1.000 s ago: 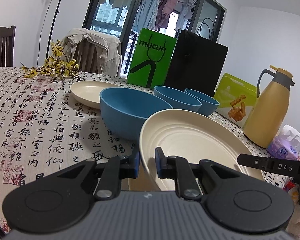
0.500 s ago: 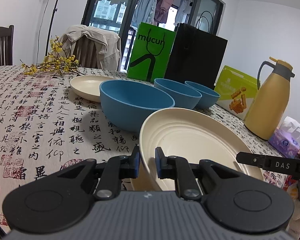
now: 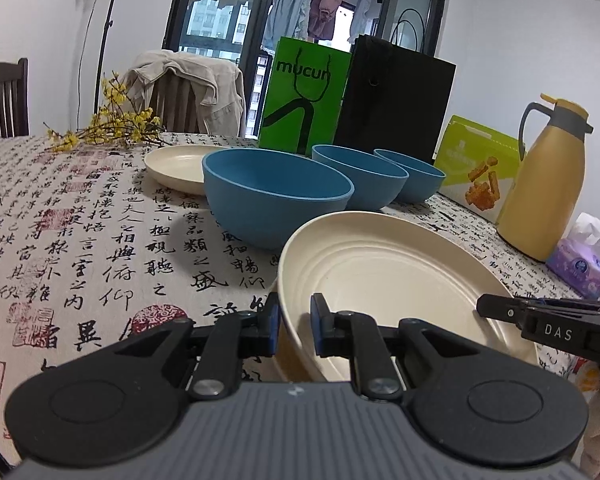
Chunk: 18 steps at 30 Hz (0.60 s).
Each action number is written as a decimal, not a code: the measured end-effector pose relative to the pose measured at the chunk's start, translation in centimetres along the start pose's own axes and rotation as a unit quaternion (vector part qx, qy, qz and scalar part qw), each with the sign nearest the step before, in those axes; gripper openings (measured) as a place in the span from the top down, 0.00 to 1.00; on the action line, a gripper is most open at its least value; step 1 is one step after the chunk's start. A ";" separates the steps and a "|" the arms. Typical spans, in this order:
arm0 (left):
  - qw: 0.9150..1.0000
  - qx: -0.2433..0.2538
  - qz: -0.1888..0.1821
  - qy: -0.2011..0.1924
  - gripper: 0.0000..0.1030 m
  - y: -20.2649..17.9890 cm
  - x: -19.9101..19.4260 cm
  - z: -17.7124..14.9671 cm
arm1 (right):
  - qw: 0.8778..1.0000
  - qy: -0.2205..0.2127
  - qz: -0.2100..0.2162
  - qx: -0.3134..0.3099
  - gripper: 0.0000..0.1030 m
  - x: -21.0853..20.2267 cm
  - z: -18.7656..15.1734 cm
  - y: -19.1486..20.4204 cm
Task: Organize plates and bowls
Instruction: 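Bring the held cream plate over the first cream plate with both grippers, then lower the cream plate onto the first cream plate with both grippers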
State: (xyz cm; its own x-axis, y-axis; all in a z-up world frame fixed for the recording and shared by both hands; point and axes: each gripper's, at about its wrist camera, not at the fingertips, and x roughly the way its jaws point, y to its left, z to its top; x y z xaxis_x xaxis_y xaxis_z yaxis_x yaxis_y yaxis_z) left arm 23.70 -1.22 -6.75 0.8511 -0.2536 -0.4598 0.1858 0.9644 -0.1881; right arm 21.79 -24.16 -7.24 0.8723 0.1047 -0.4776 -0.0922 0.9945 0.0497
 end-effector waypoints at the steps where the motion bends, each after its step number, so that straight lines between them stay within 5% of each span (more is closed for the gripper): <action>1: 1.000 0.005 0.003 0.000 0.85 -0.2 0.0 0.0 | 1.000 0.002 -0.001 -0.001 0.84 0.1 -0.1 0.0; 18: 0.996 0.074 0.051 -0.006 0.83 -2.1 0.4 -0.2 | 1.000 0.002 -0.004 -0.012 0.82 0.6 -0.9 0.3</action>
State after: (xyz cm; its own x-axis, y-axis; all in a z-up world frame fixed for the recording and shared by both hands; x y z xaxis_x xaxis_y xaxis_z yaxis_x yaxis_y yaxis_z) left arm 23.55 -3.38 -6.76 0.8752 -0.1545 -0.4585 0.1681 0.9857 -0.0114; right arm 21.84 -23.82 -8.29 0.8709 0.0977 -0.4816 -0.0976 0.9949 0.0253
